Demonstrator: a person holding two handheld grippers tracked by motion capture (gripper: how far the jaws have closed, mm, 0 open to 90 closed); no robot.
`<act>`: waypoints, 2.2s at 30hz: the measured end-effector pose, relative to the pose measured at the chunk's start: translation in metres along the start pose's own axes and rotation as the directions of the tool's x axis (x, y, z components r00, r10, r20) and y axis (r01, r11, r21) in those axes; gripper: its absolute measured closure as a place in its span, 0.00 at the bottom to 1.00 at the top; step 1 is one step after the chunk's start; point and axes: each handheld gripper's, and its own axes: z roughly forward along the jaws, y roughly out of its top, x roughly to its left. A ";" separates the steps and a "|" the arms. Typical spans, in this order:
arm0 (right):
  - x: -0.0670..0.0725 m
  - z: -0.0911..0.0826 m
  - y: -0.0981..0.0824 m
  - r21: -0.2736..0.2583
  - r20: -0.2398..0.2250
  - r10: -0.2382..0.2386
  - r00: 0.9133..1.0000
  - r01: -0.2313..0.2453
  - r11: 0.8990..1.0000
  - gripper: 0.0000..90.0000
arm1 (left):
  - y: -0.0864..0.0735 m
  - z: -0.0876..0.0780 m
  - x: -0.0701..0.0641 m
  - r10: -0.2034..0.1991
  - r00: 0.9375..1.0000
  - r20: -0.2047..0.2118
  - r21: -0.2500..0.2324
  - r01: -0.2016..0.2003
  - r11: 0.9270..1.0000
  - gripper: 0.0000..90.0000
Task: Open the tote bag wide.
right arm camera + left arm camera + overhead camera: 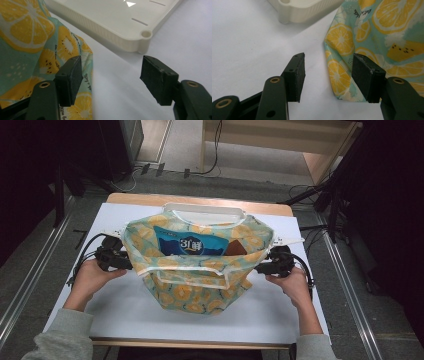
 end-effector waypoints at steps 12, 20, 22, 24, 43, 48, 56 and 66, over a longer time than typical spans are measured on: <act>-0.001 -0.003 0.008 -0.013 -0.038 -0.023 0.999 0.022 1.000 0.49 | -0.001 -0.007 0.001 0.013 1.000 0.017 -0.019 -0.013 1.000 0.52; 0.000 -0.002 0.011 0.014 -0.084 0.004 0.996 -0.003 1.000 0.50 | -0.001 -0.008 0.002 0.018 0.999 0.028 0.008 -0.018 1.000 0.52; -0.001 -0.002 0.011 0.017 -0.086 0.011 0.996 -0.010 1.000 0.50 | -0.001 -0.009 0.003 0.022 0.999 0.026 0.008 -0.022 1.000 0.52; -0.001 -0.002 0.012 0.017 -0.078 0.009 0.997 -0.008 1.000 0.52 | 0.000 -0.009 0.003 0.019 0.999 0.031 0.004 -0.019 1.000 0.52; -0.001 -0.024 0.033 -0.007 -0.112 -0.015 0.994 0.014 1.000 0.61 | 0.016 -0.021 0.000 0.038 0.997 0.066 0.026 -0.040 0.999 0.61; -0.001 -0.035 0.048 0.003 -0.152 -0.055 0.987 0.056 0.998 0.67 | 0.027 -0.031 0.001 0.055 0.992 0.111 0.031 -0.059 0.998 0.67; 0.000 -0.051 0.068 0.002 -0.184 -0.111 0.977 0.113 0.994 0.76 | 0.044 -0.043 -0.002 0.078 0.986 0.147 0.032 -0.083 0.996 0.77; 0.010 -0.073 0.098 0.002 -0.212 -0.162 0.964 0.166 0.986 0.78 | 0.070 -0.064 -0.016 0.128 0.979 0.157 0.020 -0.132 0.991 0.79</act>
